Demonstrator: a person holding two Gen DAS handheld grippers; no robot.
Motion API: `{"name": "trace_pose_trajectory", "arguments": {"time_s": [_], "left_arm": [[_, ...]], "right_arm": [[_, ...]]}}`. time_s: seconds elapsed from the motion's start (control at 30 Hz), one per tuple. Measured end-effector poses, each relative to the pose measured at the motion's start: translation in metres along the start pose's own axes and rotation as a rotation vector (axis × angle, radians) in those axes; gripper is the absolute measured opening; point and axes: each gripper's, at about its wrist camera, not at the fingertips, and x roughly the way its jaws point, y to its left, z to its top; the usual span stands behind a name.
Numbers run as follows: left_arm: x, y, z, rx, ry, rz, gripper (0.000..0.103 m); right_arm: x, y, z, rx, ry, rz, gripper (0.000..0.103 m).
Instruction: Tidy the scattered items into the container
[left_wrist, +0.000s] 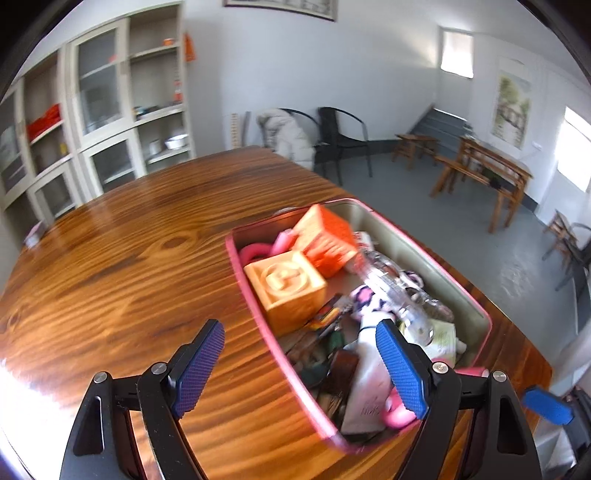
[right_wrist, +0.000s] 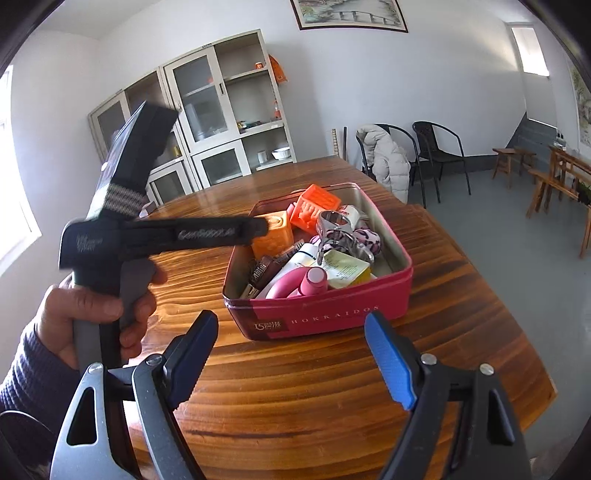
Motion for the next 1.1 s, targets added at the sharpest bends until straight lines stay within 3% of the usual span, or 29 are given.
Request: {"name": "trace_pose_trajectory", "arguments": {"time_s": [0.17,0.37,0.4,0.43,0.63,0.8,1.1], "left_arm": [[-0.023,0.005,-0.021,-0.033,-0.032,0.078,0.086],[-0.033,0.006,-0.033,-0.096,-0.009,0.073,0.087],[-0.033,0.005,-0.034,-0.098,0.001,0.076,0.099],[-0.033,0.004,-0.036,-0.101,0.002,0.077,0.103],[-0.039,-0.013,-0.037,-0.040,-0.023,0.129,0.103],[-0.043,-0.016,-0.035,-0.045,-0.031,0.147,0.103],[-0.044,-0.016,-0.030,-0.079,-0.022,0.123,0.103]], "right_arm": [[-0.017,-0.002,-0.006,-0.012,-0.010,-0.009,0.102],[-0.028,-0.007,-0.005,-0.021,-0.008,-0.029,0.102],[-0.030,-0.008,-0.004,-0.023,-0.009,-0.038,0.102],[-0.031,-0.009,-0.004,-0.025,-0.009,-0.045,0.102],[-0.034,-0.013,0.000,-0.036,-0.003,-0.079,0.102],[-0.031,-0.016,0.005,-0.045,0.007,-0.086,0.102],[-0.026,-0.018,0.019,-0.074,0.012,-0.096,0.102]]}}
